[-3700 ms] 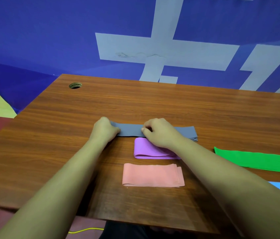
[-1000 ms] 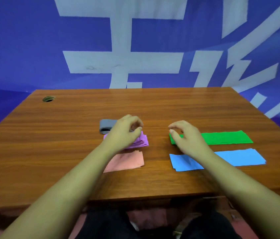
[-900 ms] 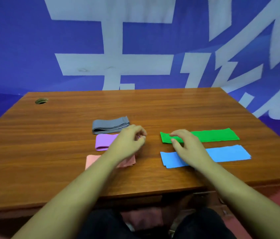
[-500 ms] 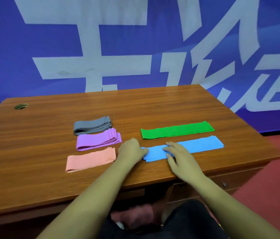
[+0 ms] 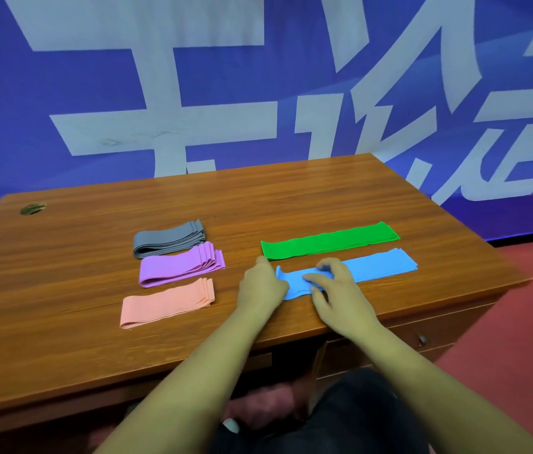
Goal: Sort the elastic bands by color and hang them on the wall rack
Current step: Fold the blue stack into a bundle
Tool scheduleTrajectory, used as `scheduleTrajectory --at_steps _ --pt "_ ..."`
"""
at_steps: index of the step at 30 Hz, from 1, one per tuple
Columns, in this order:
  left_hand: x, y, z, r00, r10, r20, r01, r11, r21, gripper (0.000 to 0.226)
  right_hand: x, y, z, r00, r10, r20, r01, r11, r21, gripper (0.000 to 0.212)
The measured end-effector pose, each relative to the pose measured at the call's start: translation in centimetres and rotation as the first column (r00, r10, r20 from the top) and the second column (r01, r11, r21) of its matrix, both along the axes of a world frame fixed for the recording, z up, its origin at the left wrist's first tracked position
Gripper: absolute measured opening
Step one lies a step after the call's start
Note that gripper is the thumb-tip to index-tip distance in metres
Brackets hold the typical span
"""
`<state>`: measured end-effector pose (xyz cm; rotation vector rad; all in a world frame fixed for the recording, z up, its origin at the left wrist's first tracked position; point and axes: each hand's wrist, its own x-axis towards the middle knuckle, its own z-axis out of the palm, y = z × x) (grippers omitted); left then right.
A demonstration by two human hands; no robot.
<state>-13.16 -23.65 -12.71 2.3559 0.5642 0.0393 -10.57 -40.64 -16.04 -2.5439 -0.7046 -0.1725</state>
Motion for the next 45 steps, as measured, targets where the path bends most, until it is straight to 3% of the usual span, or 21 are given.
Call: scheduleTrajectory --at_steps 4,8,11,14,16,18,20,22,25,26,28,30,33,35,40,43,45 --pt "-0.4 1.7 0.4 0.998 0.018 0.054 -0.007 0.981 -0.193 0.02 -0.6 0.6 0.4 0.998 0.057 0.005 -0.057 0.998 -0.024 0.037" --pt "-1.3 4.2 1.8 0.989 0.055 0.14 -0.023 0.974 -0.224 0.021 -2.3 3.3 0.6 0.993 0.114 -0.028 -0.112 0.992 0.064 0.037" --pt "-2.1 6.0 2.9 0.982 0.053 0.182 -0.018 0.982 -0.189 0.018 -3.0 6.0 2.0 0.966 0.085 -0.243 -0.029 0.973 0.227 0.034" --pt "-3.0 7.0 3.4 0.965 0.039 0.259 -0.001 0.99 -0.142 0.02 -2.5 7.7 4.3 0.826 0.103 -0.554 0.14 0.915 0.379 0.045" --pt "-3.4 6.6 3.4 0.947 -0.014 0.32 0.057 0.991 -0.125 0.02 -1.9 8.4 5.4 0.66 0.209 -0.722 0.323 0.788 0.524 0.054" --pt "-3.4 5.5 3.1 0.933 -0.1 0.346 0.163 0.974 -0.158 0.025 -1.2 8.5 5.8 0.492 0.386 -0.78 0.481 0.627 0.613 0.061" --pt "-3.2 4.2 2.5 0.923 -0.176 0.343 0.267 0.933 -0.241 0.037 -0.3 8.0 5.9 0.4 0.513 -0.759 0.598 0.482 0.64 0.067" --pt "-2.8 3.6 2.2 0.918 -0.207 0.338 0.315 0.899 -0.305 0.051 0.5 6.9 5.9 0.384 0.543 -0.746 0.659 0.405 0.634 0.066" --pt "-2.6 3.6 1.7 0.884 -0.261 0.389 0.404 0.844 -0.353 0.043 0.6 5.0 6.2 0.363 0.566 -0.74 0.611 0.455 0.648 0.026" --pt "-2.6 3.7 1.5 0.866 -0.288 0.408 0.433 0.84 -0.327 0.038 0.6 4.6 6.2 0.362 0.556 -0.748 0.606 0.469 0.642 0.022" --pt "-2.6 3.9 0.9 0.83 -0.321 0.456 0.448 0.871 -0.2 0.038 0.9 3.9 5.9 0.375 0.521 -0.767 0.639 0.454 0.621 0.026" --pt "-2.2 4.0 -0.1 0.821 -0.343 0.457 0.414 0.908 -0.06 0.054 1.3 3.5 6.0 0.394 0.465 -0.793 0.665 0.451 0.595 0.03" --pt "-1.4 3.6 -1.6 0.844 -0.414 0.341 0.468 0.879 -0.091 0.086 1.7 2.9 6.8 0.413 0.417 -0.81 0.657 0.48 0.582 0.032" --pt "-1.1 3.0 -2.3 0.846 -0.424 0.322 0.492 0.854 -0.168 0.08 1.8 2.4 7.8 0.42 0.429 -0.8 0.649 0.474 0.595 0.03" --pt "-0.4 2.1 -2.8 0.829 -0.451 0.331 0.505 0.857 -0.099 0.051 2.4 0.1 9.3 0.474 0.391 -0.789 0.625 0.481 0.614 0.013" --pt "-0.1 2.1 -3.0 0.821 -0.479 0.311 0.522 0.85 -0.069 0.056 3.3 -1.7 8.5 0.542 0.263 -0.798 0.637 0.491 0.594 0.008" --pt "0.1 2.0 -3.1 0.797 -0.523 0.304 0.551 0.835 -0.009 0.066 3.4 -2.7 7.5 0.587 0.078 -0.806 0.628 0.584 0.514 0.011"
